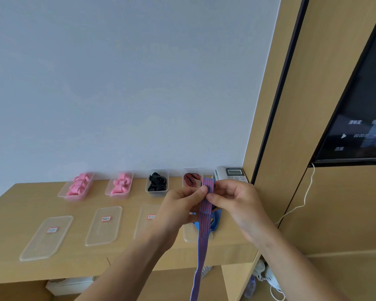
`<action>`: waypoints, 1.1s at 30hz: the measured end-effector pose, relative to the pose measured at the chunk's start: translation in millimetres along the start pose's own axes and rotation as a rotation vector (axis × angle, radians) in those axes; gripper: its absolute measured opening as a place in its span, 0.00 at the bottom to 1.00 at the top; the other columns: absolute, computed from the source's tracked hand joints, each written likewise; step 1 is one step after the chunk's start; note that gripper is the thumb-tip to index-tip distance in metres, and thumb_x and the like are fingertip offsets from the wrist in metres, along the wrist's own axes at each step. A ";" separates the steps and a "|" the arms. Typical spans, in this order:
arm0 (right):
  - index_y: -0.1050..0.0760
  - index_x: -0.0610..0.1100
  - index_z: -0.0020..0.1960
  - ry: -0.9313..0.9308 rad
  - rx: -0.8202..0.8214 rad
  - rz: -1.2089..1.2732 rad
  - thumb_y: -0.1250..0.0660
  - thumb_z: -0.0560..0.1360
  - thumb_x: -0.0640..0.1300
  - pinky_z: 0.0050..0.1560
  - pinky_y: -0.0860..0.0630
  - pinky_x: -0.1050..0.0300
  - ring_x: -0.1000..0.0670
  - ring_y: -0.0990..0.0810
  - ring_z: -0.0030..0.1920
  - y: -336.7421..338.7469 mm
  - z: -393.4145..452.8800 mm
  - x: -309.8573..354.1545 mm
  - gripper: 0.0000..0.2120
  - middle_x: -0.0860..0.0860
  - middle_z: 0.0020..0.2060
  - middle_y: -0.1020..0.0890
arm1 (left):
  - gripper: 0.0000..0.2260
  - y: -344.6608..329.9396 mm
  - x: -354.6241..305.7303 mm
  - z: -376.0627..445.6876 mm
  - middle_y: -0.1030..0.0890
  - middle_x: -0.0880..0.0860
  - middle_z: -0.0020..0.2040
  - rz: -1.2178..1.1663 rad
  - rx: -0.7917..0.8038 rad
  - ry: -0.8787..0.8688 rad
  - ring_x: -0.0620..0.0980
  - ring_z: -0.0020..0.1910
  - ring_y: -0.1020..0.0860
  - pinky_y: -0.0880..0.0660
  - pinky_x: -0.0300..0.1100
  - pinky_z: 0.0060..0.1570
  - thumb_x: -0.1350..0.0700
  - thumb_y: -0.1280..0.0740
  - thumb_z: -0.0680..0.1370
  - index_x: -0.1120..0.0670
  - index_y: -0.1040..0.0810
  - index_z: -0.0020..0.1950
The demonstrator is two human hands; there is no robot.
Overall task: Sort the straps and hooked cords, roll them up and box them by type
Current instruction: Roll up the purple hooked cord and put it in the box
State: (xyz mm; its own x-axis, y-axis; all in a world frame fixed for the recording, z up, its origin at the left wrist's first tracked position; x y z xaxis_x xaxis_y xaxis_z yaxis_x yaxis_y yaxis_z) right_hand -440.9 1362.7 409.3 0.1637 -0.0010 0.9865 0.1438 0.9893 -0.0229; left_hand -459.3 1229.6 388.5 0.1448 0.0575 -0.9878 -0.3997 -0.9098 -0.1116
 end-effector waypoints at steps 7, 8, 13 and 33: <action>0.15 0.44 0.49 0.100 -0.051 -0.034 0.26 0.72 0.30 0.45 0.22 0.62 0.52 0.15 0.41 2.4 1.8 11.5 0.11 0.46 0.41 0.13 | 0.23 -0.1 11.9 -11.2 0.14 0.62 0.44 -0.028 -0.079 0.116 0.58 0.42 0.15 0.17 0.49 0.46 0.39 0.32 0.78 0.59 0.14 0.44; 0.15 0.44 0.49 0.122 -0.060 -0.039 0.26 0.72 0.30 0.45 0.22 0.62 0.52 0.15 0.41 3.0 1.4 14.1 0.11 0.47 0.41 0.13 | 0.24 -0.8 12.3 -12.8 0.13 0.63 0.44 -0.037 -0.082 0.128 0.60 0.43 0.14 0.17 0.51 0.48 0.38 0.32 0.78 0.60 0.15 0.45; 0.16 0.48 0.46 0.261 -0.105 -0.138 0.25 0.70 0.29 0.45 0.23 0.66 0.54 0.14 0.41 5.1 -5.5 29.4 0.14 0.52 0.40 0.13 | 0.33 -1.4 20.0 -15.2 0.14 0.65 0.44 -0.127 -0.095 0.234 0.62 0.42 0.14 0.17 0.53 0.49 0.33 0.35 0.77 0.66 0.15 0.48; 0.14 0.48 0.50 0.777 -0.294 -0.619 0.25 0.67 0.32 0.43 0.20 0.58 0.55 0.16 0.41 2.3 -46.8 52.9 0.16 0.60 0.42 0.15 | 0.26 -6.6 25.5 -13.0 0.14 0.64 0.49 -0.125 -0.027 0.252 0.65 0.52 0.15 0.17 0.51 0.52 0.39 0.33 0.79 0.64 0.15 0.51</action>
State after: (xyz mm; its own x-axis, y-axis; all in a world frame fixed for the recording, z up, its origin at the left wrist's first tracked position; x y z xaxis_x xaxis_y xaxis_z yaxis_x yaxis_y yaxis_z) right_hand -386.3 1358.2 453.9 0.5496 -0.6943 0.4646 0.6328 0.7091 0.3111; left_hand -441.2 1231.7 365.5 0.4133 0.0687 -0.9080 -0.3410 -0.9129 -0.2242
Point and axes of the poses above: each hand's wrist, its own z-axis towards the middle knuckle, its own y-axis out of the back of the hand, x = y × z, the point moved 10 cm from there along z, towards the middle knuckle
